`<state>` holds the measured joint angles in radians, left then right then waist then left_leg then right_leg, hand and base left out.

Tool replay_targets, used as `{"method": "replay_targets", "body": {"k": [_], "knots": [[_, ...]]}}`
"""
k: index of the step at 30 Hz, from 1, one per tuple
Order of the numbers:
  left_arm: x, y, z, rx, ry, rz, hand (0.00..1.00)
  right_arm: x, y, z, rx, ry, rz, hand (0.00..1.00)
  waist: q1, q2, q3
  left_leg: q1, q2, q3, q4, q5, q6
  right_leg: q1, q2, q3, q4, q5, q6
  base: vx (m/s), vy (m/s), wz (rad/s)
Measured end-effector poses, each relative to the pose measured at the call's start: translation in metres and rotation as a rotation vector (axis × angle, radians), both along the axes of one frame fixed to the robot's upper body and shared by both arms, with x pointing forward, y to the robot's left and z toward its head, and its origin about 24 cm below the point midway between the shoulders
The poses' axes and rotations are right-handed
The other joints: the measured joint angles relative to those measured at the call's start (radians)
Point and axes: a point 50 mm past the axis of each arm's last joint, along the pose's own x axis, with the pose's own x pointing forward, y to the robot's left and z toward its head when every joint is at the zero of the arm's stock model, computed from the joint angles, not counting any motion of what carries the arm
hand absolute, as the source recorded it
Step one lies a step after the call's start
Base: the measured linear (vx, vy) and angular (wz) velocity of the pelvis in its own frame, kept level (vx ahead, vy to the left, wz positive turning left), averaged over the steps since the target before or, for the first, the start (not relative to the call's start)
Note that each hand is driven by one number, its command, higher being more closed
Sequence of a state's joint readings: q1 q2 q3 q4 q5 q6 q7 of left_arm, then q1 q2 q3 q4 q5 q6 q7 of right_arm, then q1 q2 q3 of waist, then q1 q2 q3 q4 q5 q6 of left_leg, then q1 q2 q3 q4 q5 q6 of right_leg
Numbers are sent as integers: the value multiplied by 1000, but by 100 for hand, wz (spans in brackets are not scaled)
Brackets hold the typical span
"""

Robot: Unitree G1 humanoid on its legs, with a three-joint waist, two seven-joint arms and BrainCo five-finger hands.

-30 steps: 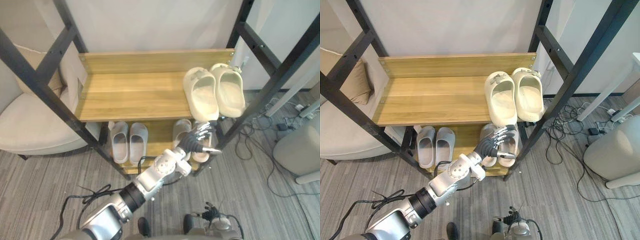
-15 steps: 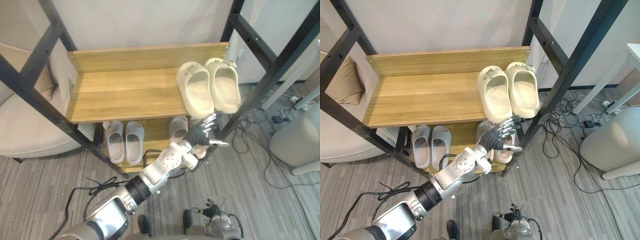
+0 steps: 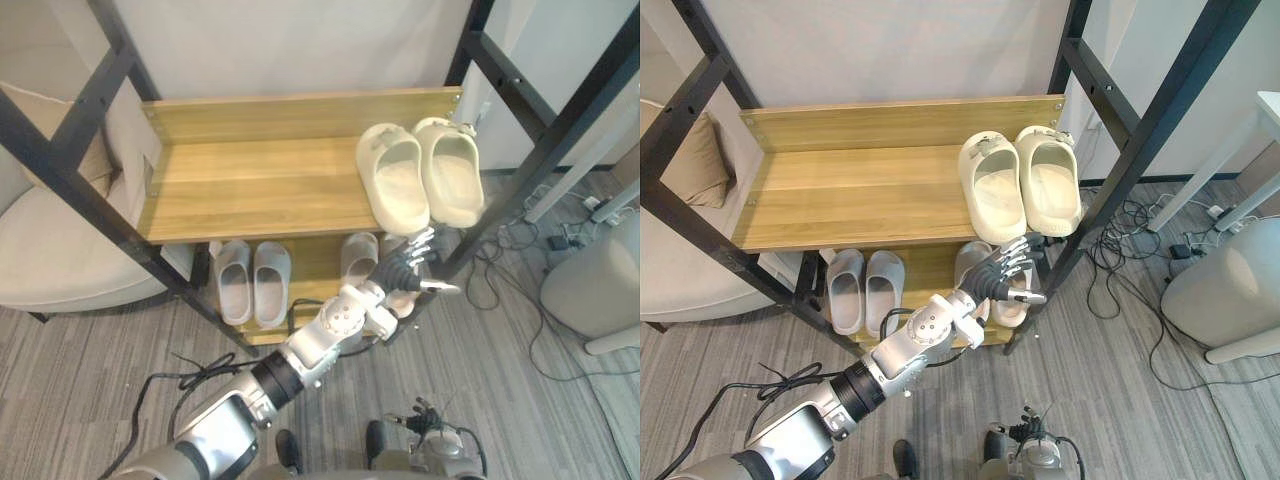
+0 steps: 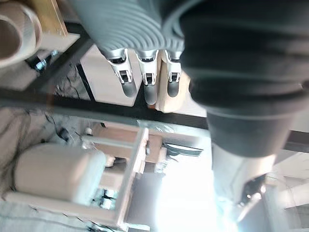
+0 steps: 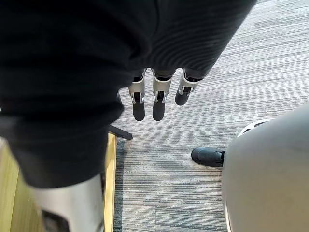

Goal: Organize the slippers on the shoe rack

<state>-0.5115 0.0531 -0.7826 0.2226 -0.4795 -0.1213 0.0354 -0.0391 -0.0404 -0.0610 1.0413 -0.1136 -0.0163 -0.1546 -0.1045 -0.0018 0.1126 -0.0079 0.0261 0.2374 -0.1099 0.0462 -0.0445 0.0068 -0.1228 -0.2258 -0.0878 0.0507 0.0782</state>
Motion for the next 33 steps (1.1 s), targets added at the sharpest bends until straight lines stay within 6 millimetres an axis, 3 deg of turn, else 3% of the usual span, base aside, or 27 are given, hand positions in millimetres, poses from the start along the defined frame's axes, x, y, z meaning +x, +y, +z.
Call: {"method": "replay_targets", "body": {"k": [6,9,16,22,26,30,33], "knots": [[-21,5,1,-61,15,-85,0,3,9,0,1,1,79,0,12,1,-1,18,-1,-37,0,0,0,33,0,-39,0,-12,6,-23,-19,20],[-29,12,-13,-62,68,-88,0,4,14,0,1,5,116,0,31,1,-1,31,-1,-52,0,1,0,59,-2,-52,0,-16,11,0,-14,14],[-40,50,-70,48,247,28,0,3,21,-2,7,32,176,0,53,-2,-3,47,-7,-117,0,10,6,106,-8,-124,-1,-27,15,-33,-12,29],[-50,104,-136,243,443,246,0,2,22,-3,6,37,182,0,62,-21,-13,48,-22,-166,0,21,13,135,-17,-172,-1,-35,21,-24,4,26],[-65,150,-179,433,575,388,0,-1,21,-4,7,42,179,0,82,-46,-28,49,-24,-166,1,22,14,137,-19,-173,-1,-36,21,-5,3,1],[-81,185,-208,610,665,501,0,-9,20,-6,12,58,173,0,87,-53,-32,60,-32,-168,0,22,14,149,-22,-173,0,-38,24,-5,3,1],[-92,199,-220,680,723,549,0,-13,20,-8,15,65,171,0,88,-53,-33,66,-36,-170,0,21,14,155,-25,-174,0,-45,24,-7,4,1]]}}
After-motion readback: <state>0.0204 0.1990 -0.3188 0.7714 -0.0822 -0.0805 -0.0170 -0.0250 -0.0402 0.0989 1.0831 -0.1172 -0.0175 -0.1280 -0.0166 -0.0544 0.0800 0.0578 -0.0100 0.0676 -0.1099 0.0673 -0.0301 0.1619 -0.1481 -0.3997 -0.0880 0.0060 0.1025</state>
